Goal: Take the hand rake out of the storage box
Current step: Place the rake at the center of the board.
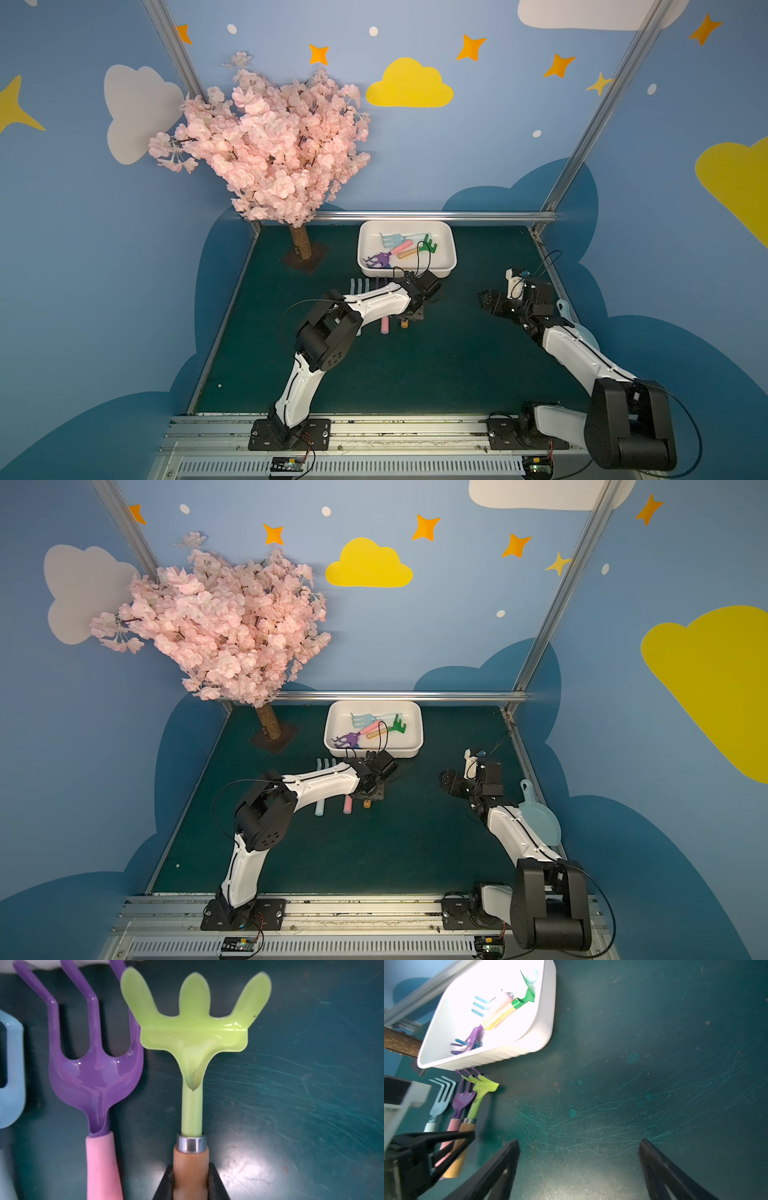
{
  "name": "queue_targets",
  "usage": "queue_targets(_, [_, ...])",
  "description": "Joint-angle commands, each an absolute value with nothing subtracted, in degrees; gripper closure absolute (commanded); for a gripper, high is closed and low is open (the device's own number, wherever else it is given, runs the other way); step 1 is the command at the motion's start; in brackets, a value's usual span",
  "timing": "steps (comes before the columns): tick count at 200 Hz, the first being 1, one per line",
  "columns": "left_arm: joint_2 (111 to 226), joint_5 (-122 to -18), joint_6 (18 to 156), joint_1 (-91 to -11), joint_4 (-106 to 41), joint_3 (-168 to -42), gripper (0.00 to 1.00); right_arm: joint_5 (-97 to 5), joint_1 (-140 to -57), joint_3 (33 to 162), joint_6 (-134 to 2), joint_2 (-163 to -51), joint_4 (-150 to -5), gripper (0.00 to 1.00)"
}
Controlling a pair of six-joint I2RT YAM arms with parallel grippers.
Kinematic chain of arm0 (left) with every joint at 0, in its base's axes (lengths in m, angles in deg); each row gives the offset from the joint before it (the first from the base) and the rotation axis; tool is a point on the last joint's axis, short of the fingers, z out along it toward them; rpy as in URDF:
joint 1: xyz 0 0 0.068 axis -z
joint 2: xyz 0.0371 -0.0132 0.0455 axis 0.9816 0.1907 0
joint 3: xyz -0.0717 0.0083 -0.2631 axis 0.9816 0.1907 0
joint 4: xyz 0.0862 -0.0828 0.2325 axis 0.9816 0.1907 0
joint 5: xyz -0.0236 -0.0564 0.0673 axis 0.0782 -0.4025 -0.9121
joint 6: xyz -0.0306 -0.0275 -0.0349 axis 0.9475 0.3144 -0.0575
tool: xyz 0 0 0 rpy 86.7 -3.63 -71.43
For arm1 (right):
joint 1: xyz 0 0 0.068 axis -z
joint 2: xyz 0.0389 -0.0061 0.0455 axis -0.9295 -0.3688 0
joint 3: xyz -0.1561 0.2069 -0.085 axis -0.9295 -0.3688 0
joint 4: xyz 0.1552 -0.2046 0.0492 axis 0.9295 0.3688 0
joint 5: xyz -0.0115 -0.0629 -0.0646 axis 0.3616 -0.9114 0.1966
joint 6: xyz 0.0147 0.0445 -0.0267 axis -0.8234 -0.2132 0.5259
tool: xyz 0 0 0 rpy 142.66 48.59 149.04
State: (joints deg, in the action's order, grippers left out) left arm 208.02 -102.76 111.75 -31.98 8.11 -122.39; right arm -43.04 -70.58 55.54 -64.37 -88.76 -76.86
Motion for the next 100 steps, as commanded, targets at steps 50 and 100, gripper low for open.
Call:
queue_targets(50, [213.3, -102.0, 114.8, -31.5, 9.8, -126.9, 0.68, -40.2, -69.9, 52.8, -65.0, -86.5, -83.3, 0.07])
queue_targets(100, [213.1, -103.6, 113.9, -30.6, 11.6, -128.8, 0.51, -40.1, -69.8, 52.7, -65.4, -85.9, -83.1, 0.07])
